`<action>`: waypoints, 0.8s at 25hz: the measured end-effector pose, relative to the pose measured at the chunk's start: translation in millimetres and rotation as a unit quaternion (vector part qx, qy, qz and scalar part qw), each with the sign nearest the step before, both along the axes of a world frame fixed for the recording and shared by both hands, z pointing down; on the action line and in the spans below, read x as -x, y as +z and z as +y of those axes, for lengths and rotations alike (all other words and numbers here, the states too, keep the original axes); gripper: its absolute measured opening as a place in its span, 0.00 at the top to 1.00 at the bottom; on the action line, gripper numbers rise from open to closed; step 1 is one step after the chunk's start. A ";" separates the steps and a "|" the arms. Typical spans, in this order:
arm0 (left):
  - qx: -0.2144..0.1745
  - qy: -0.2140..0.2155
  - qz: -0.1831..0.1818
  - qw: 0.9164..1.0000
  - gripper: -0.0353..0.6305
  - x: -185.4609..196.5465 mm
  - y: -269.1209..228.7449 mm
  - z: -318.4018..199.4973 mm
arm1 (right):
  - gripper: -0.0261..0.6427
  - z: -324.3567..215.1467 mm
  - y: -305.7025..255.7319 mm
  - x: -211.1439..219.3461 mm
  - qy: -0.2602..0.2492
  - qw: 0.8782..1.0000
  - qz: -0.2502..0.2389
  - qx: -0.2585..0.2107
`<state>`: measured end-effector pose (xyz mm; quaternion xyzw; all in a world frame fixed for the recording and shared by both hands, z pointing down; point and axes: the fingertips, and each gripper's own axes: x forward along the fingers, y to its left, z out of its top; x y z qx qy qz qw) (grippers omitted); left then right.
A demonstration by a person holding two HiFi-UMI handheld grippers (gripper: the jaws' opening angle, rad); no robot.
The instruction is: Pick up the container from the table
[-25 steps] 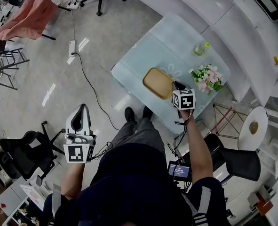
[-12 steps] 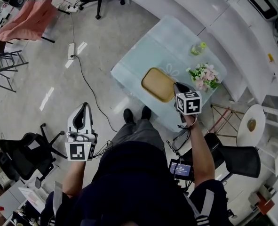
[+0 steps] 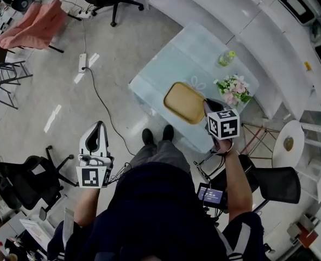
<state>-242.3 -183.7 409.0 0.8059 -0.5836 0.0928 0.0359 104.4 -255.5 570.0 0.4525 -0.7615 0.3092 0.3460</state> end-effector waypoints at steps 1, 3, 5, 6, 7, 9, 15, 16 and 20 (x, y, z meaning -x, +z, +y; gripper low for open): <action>-0.003 0.002 0.000 1.000 0.94 0.8 -0.8 1.1 | 0.93 1.7 -4.7 1.2 -0.002 1.000 0.001 0.000; -0.008 0.006 -0.003 1.000 0.94 2.2 -0.9 3.6 | 0.93 4.8 -13.3 3.1 -0.006 1.000 0.001 -0.001; -0.006 0.005 0.001 1.000 0.94 1.9 -2.1 4.7 | 0.93 7.1 -21.4 5.1 -0.010 1.000 0.003 -0.006; -0.002 0.004 0.004 1.000 0.94 1.6 -2.3 5.3 | 0.93 7.7 -25.1 6.1 -0.011 1.000 0.004 -0.009; -0.001 0.004 0.006 1.000 0.94 1.7 -2.6 5.9 | 0.93 8.5 -28.1 7.0 -0.012 1.000 0.003 -0.011; -0.001 0.005 0.009 1.000 0.94 1.9 -3.6 6.9 | 0.93 10.7 -31.9 8.7 -0.012 1.000 0.003 -0.012; 0.000 0.006 0.012 1.000 0.94 3.7 -6.1 8.2 | 0.93 17.7 -39.2 12.2 -0.014 1.000 0.002 -0.010; 0.000 0.006 0.012 1.000 0.94 4.0 -6.3 8.8 | 0.93 18.9 -40.5 12.6 -0.014 1.000 0.002 -0.010; -0.004 0.009 0.012 1.000 0.94 4.8 -7.4 10.4 | 0.93 23.3 -46.2 15.0 -0.016 1.000 0.001 -0.014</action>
